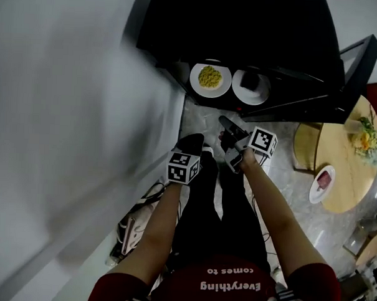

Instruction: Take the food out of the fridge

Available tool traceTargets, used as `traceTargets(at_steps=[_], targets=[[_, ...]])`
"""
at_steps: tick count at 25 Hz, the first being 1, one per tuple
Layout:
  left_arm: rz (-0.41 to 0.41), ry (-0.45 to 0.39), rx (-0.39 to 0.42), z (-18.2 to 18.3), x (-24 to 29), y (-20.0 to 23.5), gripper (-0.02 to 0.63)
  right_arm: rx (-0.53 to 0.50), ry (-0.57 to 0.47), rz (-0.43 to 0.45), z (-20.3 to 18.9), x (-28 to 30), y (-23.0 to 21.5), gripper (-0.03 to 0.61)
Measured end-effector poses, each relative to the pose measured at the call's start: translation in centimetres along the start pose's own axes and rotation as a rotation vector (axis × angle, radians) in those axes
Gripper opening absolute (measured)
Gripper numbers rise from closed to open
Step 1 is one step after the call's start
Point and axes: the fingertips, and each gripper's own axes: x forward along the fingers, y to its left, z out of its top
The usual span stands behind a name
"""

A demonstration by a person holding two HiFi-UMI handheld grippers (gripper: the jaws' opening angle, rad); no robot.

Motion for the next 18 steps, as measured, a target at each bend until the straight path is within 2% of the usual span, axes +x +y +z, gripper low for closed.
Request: traceTargets(at_steps=[4,6,12,17,18], targets=[[0.015,0.004,-0.030,-1.2,0.2,1.2,-0.002,-0.001,0.003,-0.030,1.5,2.7,-1.2,0.129],[0.008,0.007,-0.035,-1.7,-0.1,1.2,-0.002,0.008,-0.020,-0.040,2.5,4.2,-1.6,0.135],[-0.026,0.018,-0.071,-3.5,-0.9,0.8,-0.002,0.183,-0.191,-0.055,6.0,7.2,-2.8,0.135],[-0.031,0.019,-0.119,-4.2,-1.3,0.7,-0.001,0.199,-0.214,-0.092,6.5,7.8,-3.9,0.131],[-0.033,0.015,-0.126,-4.1,-1.3,0.6,-0.002,0.199,-0.212,-0.085,6.6,7.9,-3.9,0.112]])
